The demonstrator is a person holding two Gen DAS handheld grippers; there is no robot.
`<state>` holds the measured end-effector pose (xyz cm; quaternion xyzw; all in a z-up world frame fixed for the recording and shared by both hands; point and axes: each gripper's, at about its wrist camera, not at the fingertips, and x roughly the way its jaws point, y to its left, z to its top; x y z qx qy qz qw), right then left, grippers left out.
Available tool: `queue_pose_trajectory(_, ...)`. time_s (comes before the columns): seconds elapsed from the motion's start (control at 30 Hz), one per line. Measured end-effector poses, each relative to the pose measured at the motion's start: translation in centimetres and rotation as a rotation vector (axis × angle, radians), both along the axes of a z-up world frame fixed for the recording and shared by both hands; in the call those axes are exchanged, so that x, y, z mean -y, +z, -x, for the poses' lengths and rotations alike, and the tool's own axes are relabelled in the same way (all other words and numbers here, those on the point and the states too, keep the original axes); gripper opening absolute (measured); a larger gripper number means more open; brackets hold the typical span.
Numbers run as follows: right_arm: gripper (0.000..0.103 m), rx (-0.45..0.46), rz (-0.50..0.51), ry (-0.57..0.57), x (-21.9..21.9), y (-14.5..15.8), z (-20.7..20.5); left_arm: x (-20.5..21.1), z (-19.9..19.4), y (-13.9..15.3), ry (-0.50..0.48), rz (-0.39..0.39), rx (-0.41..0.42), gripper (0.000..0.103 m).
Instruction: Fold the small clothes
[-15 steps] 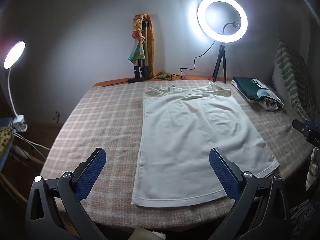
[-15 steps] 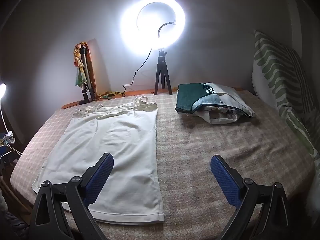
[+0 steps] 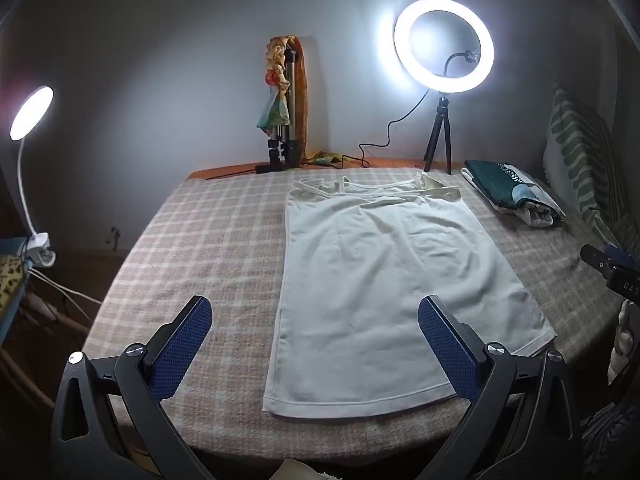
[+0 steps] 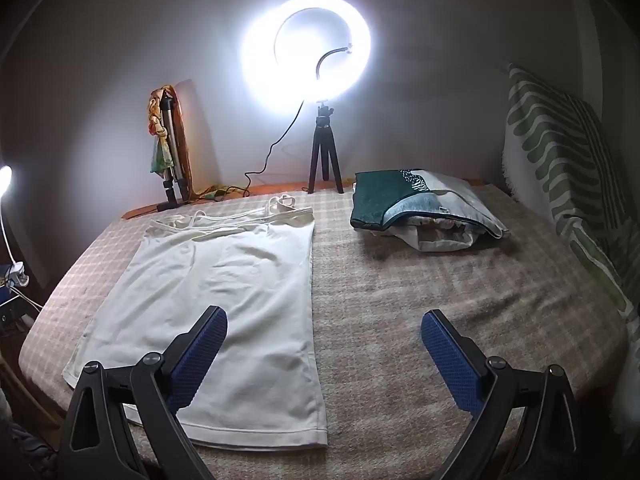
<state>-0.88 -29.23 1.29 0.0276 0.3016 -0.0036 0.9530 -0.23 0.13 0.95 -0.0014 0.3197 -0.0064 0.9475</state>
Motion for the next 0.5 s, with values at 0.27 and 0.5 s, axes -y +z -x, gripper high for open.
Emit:
queue_pose_trajectory(0.27, 0.099, -0.001, 0.004, 0.003, -0.13, -0.16, -0.06, -0.05, 0.26, 0.31, 0.002, 0.004, 0.016, 0.103)
queue_pose_trajectory(0.5, 0.099, -0.002, 0.005, 0.002, -0.26, -0.18, -0.13, -0.02, 0.27, 0.38, 0.004, 0.003, 0.020, 0.103)
